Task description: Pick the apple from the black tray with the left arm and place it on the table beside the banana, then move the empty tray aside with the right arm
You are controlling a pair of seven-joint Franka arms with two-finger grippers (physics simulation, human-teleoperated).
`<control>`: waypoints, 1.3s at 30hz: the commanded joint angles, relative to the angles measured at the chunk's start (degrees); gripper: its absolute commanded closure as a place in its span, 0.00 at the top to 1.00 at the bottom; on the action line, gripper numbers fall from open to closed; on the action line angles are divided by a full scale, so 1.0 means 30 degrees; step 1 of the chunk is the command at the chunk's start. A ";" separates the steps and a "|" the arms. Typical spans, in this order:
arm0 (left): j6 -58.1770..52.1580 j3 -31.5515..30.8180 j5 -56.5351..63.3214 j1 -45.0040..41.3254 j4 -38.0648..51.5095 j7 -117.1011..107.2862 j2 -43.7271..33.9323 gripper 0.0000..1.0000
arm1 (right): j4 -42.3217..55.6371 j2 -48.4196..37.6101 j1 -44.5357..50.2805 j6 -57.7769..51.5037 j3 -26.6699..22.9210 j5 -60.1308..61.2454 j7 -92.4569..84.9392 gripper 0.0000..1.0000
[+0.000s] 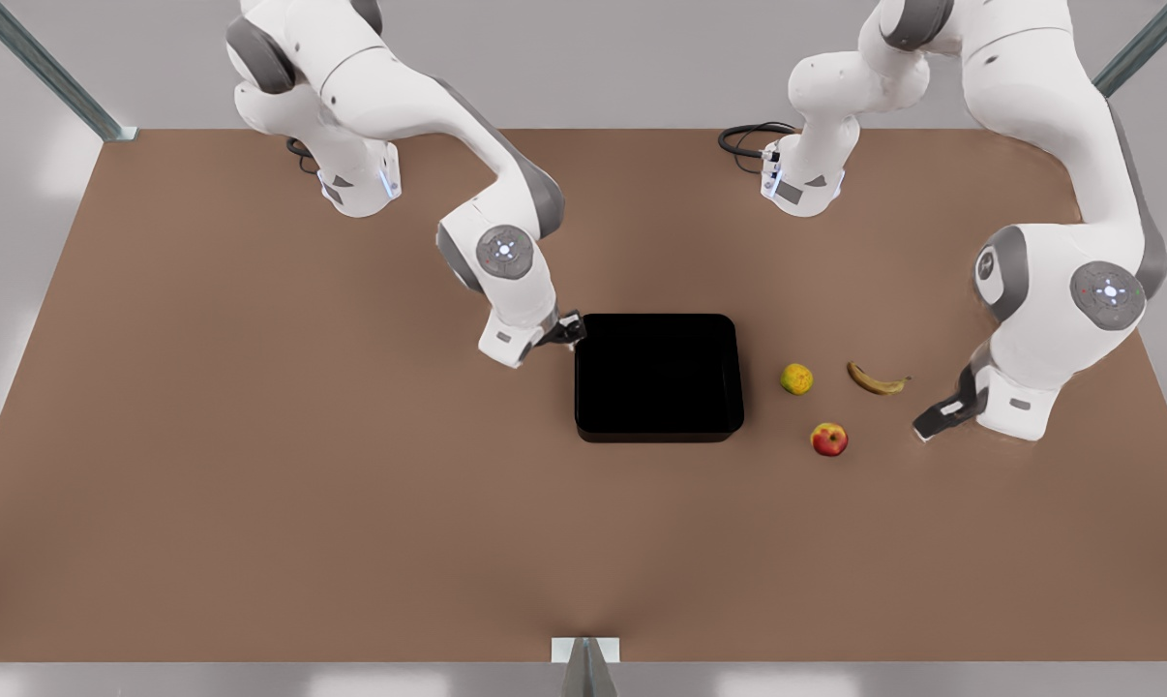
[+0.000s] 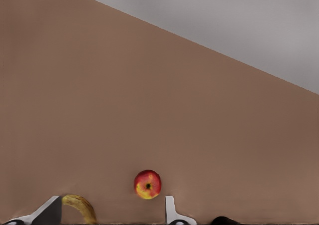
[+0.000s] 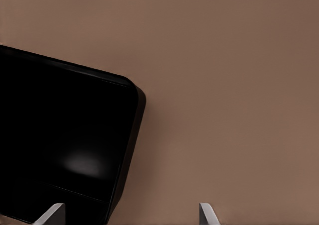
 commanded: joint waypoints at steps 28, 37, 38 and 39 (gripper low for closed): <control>-0.4745 0.0111 -0.0699 0.0968 0.0102 1.0548 -0.0934 1.00 | -0.0347 0.4933 0.0840 0.5390 0.0359 0.0985 0.7959 0.51; -0.4159 -0.0006 -0.0962 0.0881 0.0570 1.0607 -0.0553 1.00 | -0.0347 0.4933 0.0811 0.5273 0.0359 0.1015 0.7022 0.20; -0.4159 -0.0006 -0.0962 0.0822 0.0541 1.0606 -0.0553 1.00 | -0.0347 0.4933 0.0811 0.5273 0.0359 0.1015 0.6963 0.19; -0.4130 -0.0006 -0.1021 0.0792 0.0570 1.0607 -0.0553 1.00 | -0.0347 0.4933 0.0811 0.5273 0.0359 0.1015 0.6963 0.19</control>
